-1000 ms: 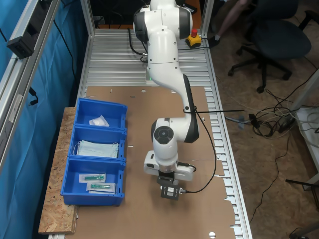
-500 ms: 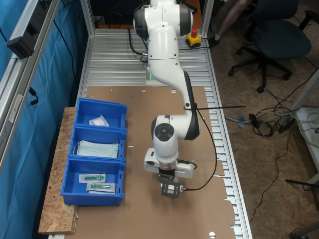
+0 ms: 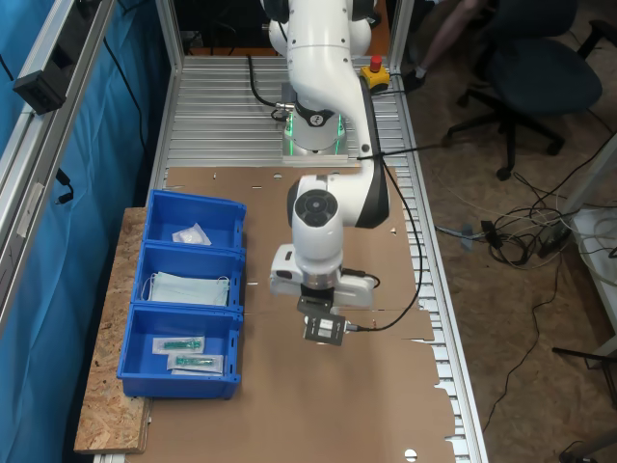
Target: Pick and place sorting task of medical equipment.
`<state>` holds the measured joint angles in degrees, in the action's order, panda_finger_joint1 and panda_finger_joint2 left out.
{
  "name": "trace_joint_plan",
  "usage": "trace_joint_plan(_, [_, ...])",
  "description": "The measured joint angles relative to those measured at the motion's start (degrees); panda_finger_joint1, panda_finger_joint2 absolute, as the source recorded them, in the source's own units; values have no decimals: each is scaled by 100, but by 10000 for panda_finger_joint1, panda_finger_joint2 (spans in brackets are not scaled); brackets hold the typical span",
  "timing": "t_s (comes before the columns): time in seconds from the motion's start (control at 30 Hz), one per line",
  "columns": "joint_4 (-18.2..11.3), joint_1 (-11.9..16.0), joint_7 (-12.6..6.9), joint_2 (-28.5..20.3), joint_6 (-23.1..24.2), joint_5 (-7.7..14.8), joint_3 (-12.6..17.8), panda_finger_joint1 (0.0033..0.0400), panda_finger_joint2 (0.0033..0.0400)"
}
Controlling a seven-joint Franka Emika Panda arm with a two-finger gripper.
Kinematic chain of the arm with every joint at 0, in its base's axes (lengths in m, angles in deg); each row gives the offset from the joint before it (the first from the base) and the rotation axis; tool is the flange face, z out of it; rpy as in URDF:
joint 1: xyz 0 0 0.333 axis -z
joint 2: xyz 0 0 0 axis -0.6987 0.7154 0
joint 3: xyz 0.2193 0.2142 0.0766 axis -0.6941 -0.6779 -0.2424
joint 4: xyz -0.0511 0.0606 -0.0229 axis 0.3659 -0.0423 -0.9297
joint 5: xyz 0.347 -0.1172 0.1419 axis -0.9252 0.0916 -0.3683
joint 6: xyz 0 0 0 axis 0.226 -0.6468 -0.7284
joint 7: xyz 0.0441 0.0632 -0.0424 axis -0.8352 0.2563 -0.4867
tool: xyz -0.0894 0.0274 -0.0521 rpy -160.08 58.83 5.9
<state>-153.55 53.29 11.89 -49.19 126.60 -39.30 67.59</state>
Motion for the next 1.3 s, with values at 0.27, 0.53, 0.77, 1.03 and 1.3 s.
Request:
trace_joint_plan(0.27, [-425,9,0,-1069,-764,0,237,34,34])
trace_joint_plan(0.53, [-1006,225,0,-1963,-1451,0,492,34,34])
trace_joint_plan(0.77, [-1379,558,0,-2292,-1748,0,633,34,34])
trace_joint_plan(1.03, [-1685,1054,0,-2407,-2042,0,905,34,34])
trace_joint_plan(1.3, [-1785,1299,0,-2407,-2171,0,1233,34,34])
